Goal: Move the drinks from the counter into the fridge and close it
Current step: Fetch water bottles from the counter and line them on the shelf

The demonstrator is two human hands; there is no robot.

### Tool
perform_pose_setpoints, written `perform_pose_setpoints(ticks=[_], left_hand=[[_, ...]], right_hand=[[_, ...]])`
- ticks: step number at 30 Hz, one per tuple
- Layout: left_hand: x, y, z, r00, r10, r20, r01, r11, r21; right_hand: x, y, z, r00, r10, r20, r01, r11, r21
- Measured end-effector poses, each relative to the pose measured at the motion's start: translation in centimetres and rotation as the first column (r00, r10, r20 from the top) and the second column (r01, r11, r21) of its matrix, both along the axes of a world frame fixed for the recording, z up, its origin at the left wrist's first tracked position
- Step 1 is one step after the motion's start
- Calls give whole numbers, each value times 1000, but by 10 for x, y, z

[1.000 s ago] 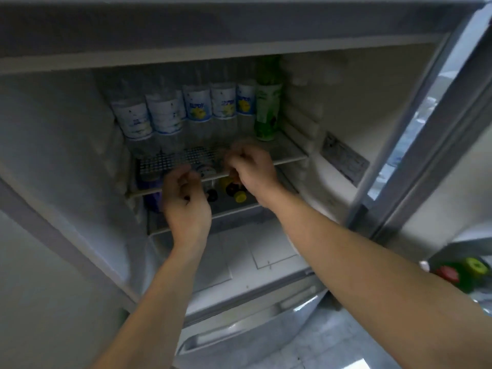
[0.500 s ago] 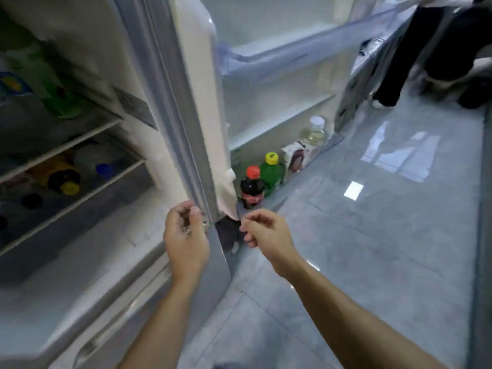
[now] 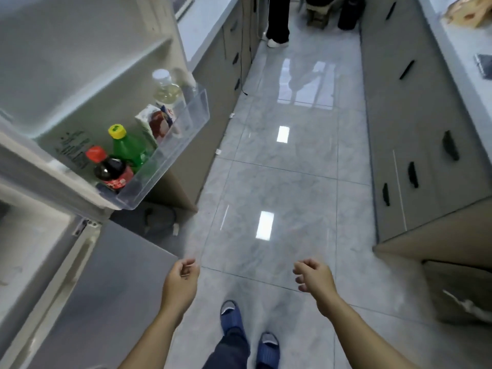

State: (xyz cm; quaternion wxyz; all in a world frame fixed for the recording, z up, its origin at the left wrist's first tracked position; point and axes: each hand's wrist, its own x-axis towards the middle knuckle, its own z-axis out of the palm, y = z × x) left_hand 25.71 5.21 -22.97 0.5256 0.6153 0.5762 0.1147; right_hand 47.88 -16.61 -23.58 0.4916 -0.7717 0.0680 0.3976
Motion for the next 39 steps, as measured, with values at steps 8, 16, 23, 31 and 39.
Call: perform_pose_setpoints(ticks=[8,16,23,31,39], left_hand=[[-53,-1,-53,908,-209,-363,59,921,-384],[-11,27,-64,872,-307,-381,105,878,-466],[98,58,-62,890,-320,-323,134,864,-485],[255,87,-49,913,-285,-293,158,907,-390],[331,88,-46,928,-145,-342,6,927,-376]], right_hand=[[-10,-97,-37,985,-131,-115,95,955,-282],[-13,-123,-37,954,-257,-155,175,895,-410],[11,-138,-56,901,-373,-223,239,854,-463],[138,-131,-75,899,-341,-274,166,845,-509],[363,-21,-45,991,-40,-131,-10,934,-358]])
